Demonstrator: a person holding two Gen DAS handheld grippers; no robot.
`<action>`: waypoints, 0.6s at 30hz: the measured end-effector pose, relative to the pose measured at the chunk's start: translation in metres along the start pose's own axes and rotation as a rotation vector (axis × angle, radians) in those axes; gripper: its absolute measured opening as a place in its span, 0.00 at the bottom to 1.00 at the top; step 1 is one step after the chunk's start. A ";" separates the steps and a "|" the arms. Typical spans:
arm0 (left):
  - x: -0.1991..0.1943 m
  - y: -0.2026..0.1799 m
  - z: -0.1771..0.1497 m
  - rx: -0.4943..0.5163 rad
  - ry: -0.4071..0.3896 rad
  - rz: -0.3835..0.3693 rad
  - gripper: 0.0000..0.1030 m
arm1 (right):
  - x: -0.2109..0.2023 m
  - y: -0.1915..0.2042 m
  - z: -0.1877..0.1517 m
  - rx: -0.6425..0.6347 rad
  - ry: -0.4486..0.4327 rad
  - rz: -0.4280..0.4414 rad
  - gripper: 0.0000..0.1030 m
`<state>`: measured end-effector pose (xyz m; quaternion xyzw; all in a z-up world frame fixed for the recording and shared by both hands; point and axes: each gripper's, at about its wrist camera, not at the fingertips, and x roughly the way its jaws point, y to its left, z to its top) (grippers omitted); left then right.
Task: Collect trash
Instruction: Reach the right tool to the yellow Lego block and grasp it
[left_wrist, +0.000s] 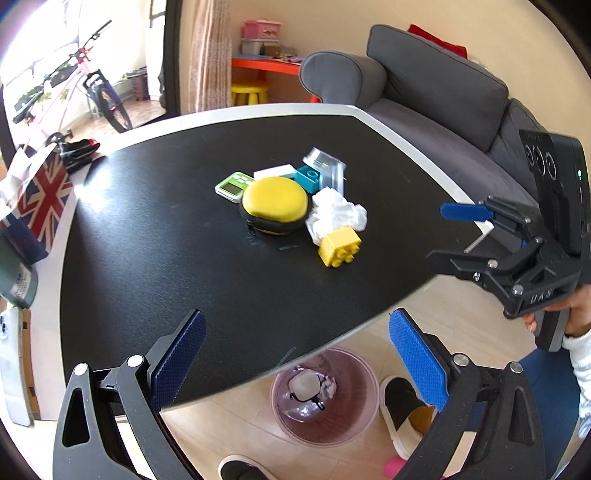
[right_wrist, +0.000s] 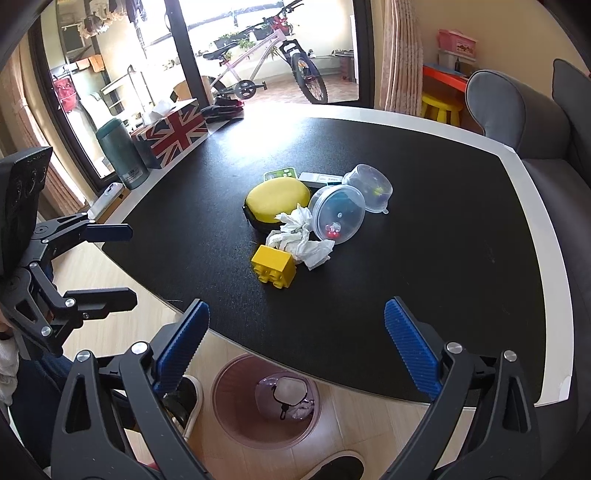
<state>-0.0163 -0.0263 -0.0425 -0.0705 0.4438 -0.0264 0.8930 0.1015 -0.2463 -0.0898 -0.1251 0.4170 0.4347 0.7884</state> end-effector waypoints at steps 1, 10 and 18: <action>-0.001 0.002 0.001 -0.004 -0.005 0.006 0.93 | 0.003 0.001 0.002 0.002 0.003 -0.001 0.92; 0.005 0.028 0.013 -0.071 -0.035 0.047 0.93 | 0.028 0.010 0.012 0.030 0.033 -0.023 0.92; 0.006 0.052 0.020 -0.152 -0.057 0.055 0.93 | 0.054 0.019 0.019 0.059 0.071 -0.014 0.92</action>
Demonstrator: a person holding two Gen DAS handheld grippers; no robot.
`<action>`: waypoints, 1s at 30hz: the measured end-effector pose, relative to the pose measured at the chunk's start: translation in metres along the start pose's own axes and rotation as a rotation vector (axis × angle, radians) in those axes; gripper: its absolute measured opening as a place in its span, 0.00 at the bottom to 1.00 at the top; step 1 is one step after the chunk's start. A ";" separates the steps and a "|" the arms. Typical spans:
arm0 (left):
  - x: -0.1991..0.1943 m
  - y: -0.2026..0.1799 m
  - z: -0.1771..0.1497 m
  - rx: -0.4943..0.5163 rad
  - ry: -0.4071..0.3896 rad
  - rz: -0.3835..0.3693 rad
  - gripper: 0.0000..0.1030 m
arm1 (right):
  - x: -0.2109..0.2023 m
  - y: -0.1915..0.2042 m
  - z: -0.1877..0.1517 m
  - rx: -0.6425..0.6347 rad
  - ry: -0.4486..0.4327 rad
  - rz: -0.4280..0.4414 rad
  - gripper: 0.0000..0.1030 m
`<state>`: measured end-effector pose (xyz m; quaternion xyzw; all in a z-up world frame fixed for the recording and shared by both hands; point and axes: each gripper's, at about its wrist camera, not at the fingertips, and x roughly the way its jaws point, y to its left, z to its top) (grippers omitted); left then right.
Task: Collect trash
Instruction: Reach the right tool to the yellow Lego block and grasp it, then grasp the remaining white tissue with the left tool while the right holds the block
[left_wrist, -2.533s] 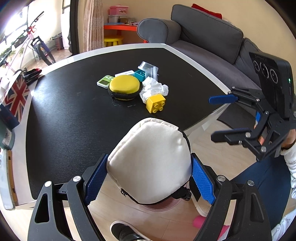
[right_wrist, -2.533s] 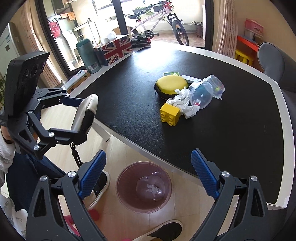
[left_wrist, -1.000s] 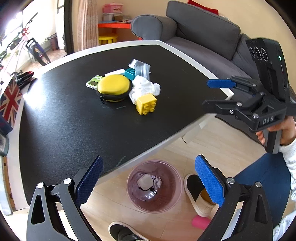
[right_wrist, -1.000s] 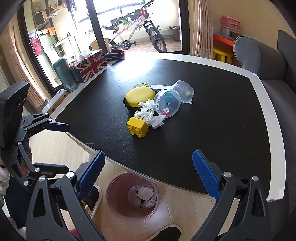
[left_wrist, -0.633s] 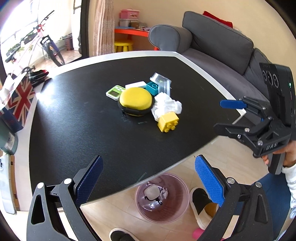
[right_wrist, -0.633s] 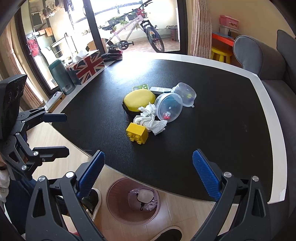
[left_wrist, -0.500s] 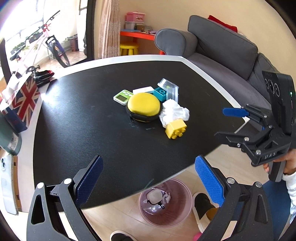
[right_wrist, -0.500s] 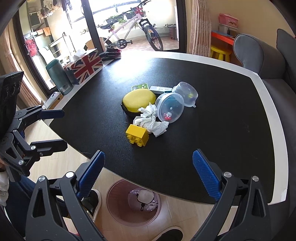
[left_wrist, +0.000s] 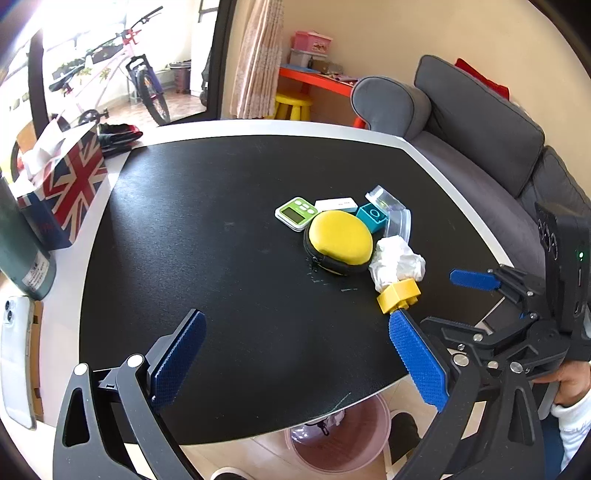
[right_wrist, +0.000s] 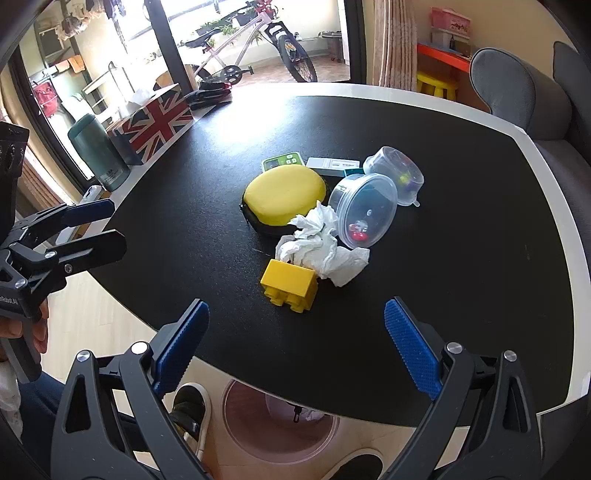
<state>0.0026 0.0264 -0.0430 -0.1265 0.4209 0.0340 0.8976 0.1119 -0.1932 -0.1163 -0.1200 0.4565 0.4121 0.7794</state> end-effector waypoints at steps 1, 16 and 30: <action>0.000 0.002 0.000 -0.004 -0.002 0.000 0.93 | 0.003 0.002 0.001 0.001 0.004 0.002 0.92; 0.003 0.010 0.006 -0.045 -0.002 -0.039 0.93 | 0.036 0.010 0.009 0.012 0.072 -0.008 0.57; 0.003 0.008 0.006 -0.039 -0.002 -0.038 0.93 | 0.021 0.009 0.005 -0.011 0.059 0.003 0.33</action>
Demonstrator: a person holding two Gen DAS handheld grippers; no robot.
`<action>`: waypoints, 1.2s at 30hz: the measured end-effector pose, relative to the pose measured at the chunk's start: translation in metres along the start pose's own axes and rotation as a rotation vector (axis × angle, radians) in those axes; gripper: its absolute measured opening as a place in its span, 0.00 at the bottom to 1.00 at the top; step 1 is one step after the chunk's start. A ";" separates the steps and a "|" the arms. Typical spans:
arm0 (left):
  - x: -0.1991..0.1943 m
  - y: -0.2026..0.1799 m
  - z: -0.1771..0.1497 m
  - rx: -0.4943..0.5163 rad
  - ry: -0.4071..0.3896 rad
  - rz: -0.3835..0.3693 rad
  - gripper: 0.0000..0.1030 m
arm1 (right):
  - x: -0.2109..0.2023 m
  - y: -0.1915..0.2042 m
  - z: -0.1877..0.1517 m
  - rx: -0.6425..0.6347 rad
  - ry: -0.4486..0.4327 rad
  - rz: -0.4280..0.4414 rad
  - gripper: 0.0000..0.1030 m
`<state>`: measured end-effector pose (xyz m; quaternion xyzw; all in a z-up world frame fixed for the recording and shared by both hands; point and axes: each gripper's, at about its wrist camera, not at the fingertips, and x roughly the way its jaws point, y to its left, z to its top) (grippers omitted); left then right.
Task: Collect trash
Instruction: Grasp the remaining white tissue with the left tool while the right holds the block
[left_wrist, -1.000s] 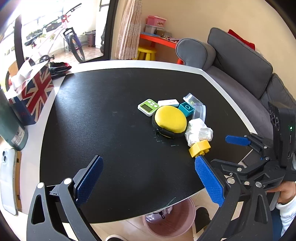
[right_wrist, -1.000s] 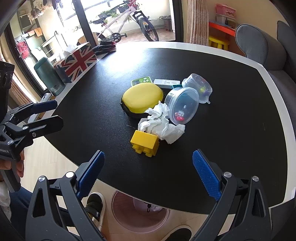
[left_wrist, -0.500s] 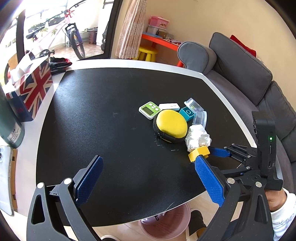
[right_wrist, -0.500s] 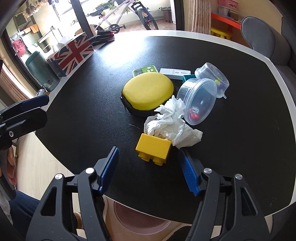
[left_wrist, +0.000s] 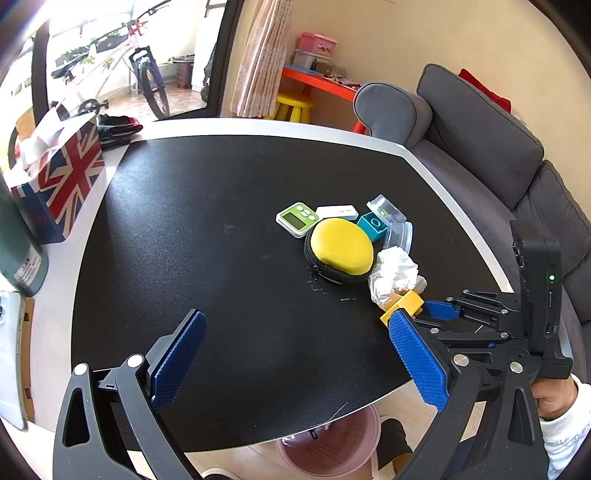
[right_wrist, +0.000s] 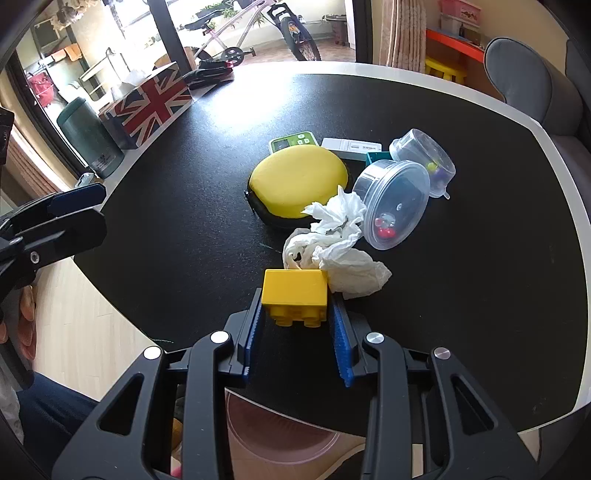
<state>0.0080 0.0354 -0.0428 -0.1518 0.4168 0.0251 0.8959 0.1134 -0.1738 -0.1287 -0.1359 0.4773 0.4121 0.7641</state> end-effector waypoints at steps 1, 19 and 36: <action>0.000 0.000 0.000 0.001 -0.001 0.000 0.93 | -0.003 -0.001 -0.001 0.000 -0.004 0.002 0.33; 0.015 -0.030 0.012 0.046 0.001 -0.014 0.93 | -0.054 -0.025 -0.007 0.023 -0.092 0.009 0.33; 0.053 -0.069 0.021 0.101 0.075 -0.019 0.93 | -0.069 -0.064 -0.020 0.065 -0.107 -0.038 0.33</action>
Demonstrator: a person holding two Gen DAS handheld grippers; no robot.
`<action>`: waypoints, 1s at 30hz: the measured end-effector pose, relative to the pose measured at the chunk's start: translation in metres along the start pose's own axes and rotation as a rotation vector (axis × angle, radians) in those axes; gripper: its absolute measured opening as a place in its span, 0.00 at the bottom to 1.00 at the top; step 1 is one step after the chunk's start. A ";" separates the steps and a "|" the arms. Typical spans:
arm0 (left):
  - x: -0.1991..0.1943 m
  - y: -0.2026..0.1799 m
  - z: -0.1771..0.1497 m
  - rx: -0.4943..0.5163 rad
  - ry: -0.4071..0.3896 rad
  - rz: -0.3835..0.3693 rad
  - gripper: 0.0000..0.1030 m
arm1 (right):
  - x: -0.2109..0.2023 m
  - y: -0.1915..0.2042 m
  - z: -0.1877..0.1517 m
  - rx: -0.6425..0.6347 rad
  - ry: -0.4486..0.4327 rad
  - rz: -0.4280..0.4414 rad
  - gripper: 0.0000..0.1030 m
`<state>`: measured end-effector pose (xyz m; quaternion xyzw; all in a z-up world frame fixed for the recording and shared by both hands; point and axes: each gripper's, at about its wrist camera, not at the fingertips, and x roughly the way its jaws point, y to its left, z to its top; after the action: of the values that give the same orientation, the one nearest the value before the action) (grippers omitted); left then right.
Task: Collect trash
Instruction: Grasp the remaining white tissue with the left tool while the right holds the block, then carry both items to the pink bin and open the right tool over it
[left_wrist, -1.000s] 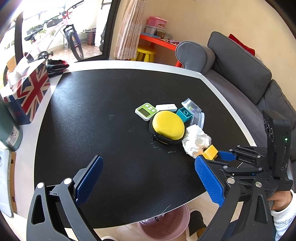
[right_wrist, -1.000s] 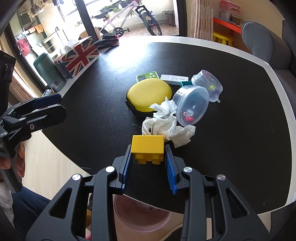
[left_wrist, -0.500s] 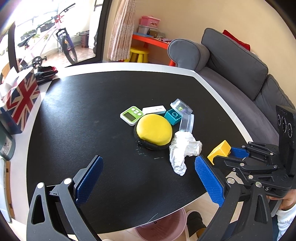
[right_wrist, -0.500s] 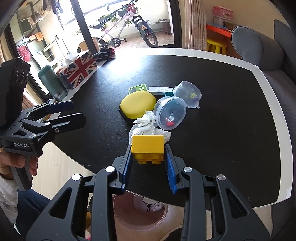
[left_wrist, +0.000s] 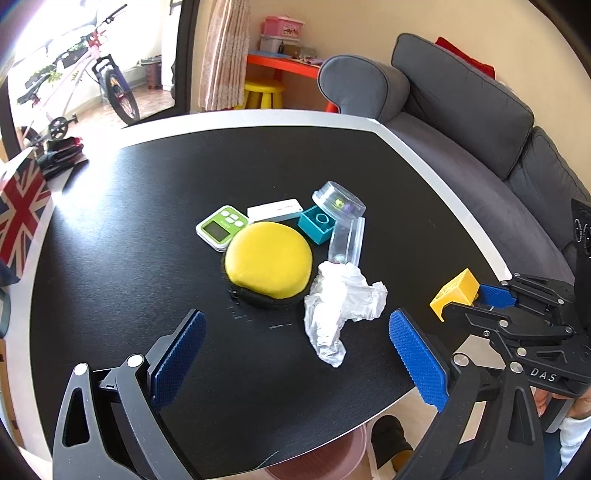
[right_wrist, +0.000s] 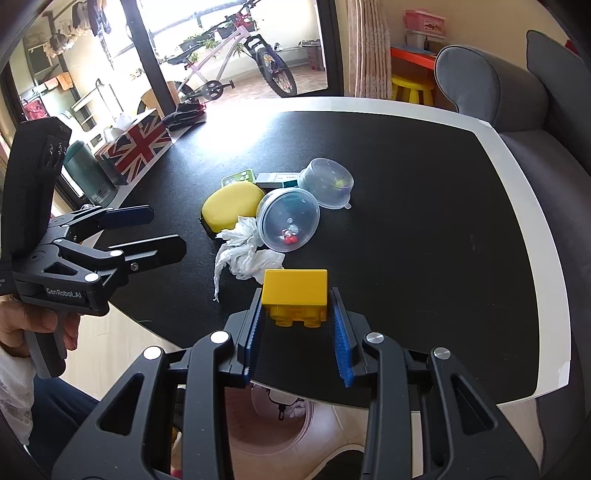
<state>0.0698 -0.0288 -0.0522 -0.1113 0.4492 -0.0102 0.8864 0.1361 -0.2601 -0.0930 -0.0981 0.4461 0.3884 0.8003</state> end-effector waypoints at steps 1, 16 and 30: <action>0.002 -0.002 0.000 0.003 0.008 -0.003 0.93 | -0.001 -0.002 -0.001 0.003 -0.001 -0.001 0.33; 0.043 -0.025 0.002 0.013 0.115 -0.030 0.84 | -0.006 -0.023 -0.005 0.023 -0.005 -0.010 0.33; 0.056 -0.026 -0.003 0.019 0.154 -0.036 0.19 | -0.006 -0.026 -0.006 0.027 -0.005 -0.010 0.33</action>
<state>0.1025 -0.0611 -0.0932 -0.1097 0.5140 -0.0389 0.8499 0.1488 -0.2838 -0.0965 -0.0885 0.4490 0.3786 0.8045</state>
